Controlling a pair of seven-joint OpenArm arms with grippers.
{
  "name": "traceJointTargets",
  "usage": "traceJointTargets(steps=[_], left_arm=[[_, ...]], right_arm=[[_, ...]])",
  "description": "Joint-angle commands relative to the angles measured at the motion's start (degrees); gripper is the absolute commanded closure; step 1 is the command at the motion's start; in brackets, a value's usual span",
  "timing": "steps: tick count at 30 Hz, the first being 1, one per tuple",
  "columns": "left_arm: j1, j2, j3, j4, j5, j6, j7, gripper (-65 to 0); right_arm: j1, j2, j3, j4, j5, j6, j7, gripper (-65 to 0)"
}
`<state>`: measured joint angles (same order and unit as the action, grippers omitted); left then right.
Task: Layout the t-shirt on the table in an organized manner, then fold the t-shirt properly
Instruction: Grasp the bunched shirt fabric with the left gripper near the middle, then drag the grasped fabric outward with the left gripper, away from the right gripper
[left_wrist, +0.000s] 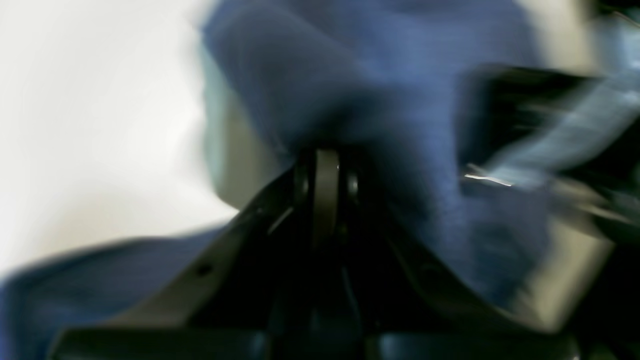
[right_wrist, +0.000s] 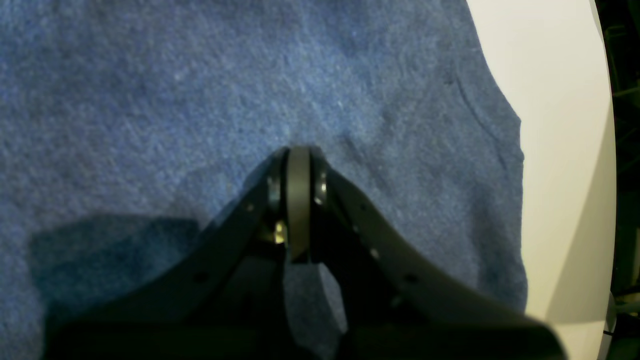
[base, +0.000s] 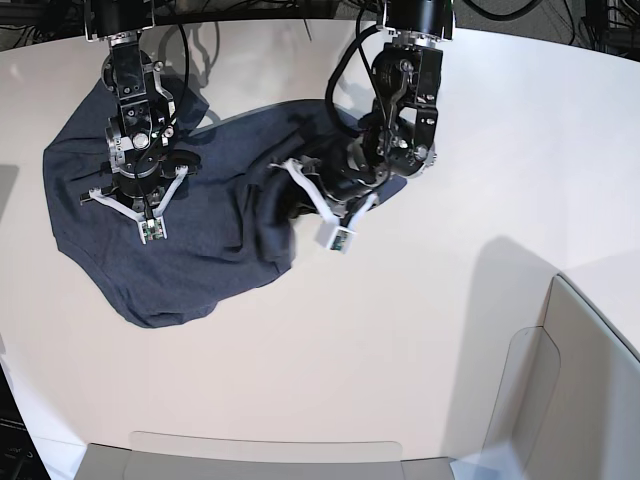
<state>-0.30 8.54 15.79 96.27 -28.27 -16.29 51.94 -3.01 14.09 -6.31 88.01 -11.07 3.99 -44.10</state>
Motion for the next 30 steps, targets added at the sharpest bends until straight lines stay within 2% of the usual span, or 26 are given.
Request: traceJointTargets(steps=[1,5,11,14,18,23,25,28,30], left_arm=[[-0.89,0.46,3.33,2.06,-4.04,-1.24,-0.73,0.0],[-1.42,-1.63,12.12,2.76,-11.68,-2.12,-1.09,0.0],[-4.76,-6.56,18.45,2.94,-12.39,-2.39,-0.73,0.0],[-4.67,-8.67,18.45,6.28,-12.48,-2.21,-0.73,0.0],[-3.88,-12.18,17.22,17.8,-12.48,-2.12,-1.53,0.0],[1.22,-12.62,8.43,19.12,-12.39,-2.12,-9.61,-0.6],[2.01,-12.45,5.09,17.88,-12.3,-2.12,-9.35,-7.2],[0.08,-12.45,1.92,14.1,-12.3,-2.12,-7.77,-23.3],[-1.95,-12.45,1.22,9.88,-12.3,-2.12,-7.06,-26.7]], right_arm=[[-1.52,-0.33,-0.51,-1.37,3.82,3.09,-7.11,0.0],[-1.52,-0.33,-0.51,-1.37,3.82,3.09,-7.11,0.0],[-2.05,-0.33,-0.51,-1.37,3.82,3.09,-7.11,0.0],[-2.05,-0.33,-0.51,-1.37,3.82,3.09,-7.11,0.0],[-2.23,-0.42,-0.51,-1.37,3.82,3.09,-7.11,0.0],[-2.31,-0.59,-0.51,-1.37,3.82,3.09,-7.11,0.0],[-2.31,-0.68,-0.51,-1.37,3.82,3.09,-7.11,0.0],[-2.31,-0.77,-0.51,-1.37,3.82,3.09,-7.11,0.0],[-2.4,-0.77,-0.51,-1.37,3.82,3.09,-7.11,0.0]])
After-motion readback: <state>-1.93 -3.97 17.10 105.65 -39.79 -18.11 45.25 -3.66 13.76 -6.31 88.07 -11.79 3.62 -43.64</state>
